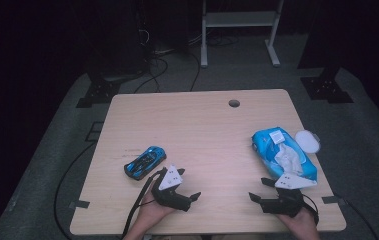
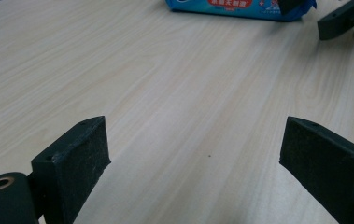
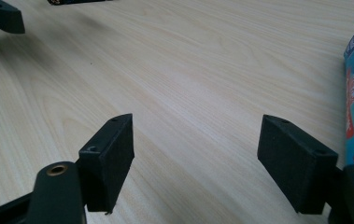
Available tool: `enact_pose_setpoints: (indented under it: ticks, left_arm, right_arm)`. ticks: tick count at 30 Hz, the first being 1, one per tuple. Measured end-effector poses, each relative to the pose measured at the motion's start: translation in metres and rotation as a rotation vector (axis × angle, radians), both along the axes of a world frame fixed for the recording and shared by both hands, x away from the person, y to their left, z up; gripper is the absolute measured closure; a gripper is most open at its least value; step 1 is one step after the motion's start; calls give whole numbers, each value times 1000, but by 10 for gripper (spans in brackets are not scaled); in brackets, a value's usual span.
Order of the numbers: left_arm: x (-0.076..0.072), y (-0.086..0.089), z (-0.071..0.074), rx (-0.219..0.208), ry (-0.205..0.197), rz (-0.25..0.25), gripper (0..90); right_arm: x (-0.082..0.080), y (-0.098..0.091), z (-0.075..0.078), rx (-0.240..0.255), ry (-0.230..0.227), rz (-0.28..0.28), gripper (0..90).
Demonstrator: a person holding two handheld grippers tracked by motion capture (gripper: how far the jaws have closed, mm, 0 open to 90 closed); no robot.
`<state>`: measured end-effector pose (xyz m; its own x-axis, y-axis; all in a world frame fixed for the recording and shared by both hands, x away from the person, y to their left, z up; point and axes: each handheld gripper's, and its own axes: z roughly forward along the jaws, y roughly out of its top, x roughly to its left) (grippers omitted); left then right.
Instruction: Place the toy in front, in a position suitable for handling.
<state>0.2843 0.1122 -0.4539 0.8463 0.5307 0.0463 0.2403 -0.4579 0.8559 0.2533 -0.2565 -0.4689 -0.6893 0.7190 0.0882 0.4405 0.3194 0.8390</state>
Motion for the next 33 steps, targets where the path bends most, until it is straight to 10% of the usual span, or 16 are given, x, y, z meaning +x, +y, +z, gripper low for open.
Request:
enact_pose_setpoints:
  ticks: [10,33]
  left_arm:
    - [9,18,9,-23,-31,54,74]
    - [31,119,18,-37,-97,259,75]
  right_arm:
    - [0,0,1,5,-4,-4,264]
    - [-1,10,-1,-24,4,32,264]
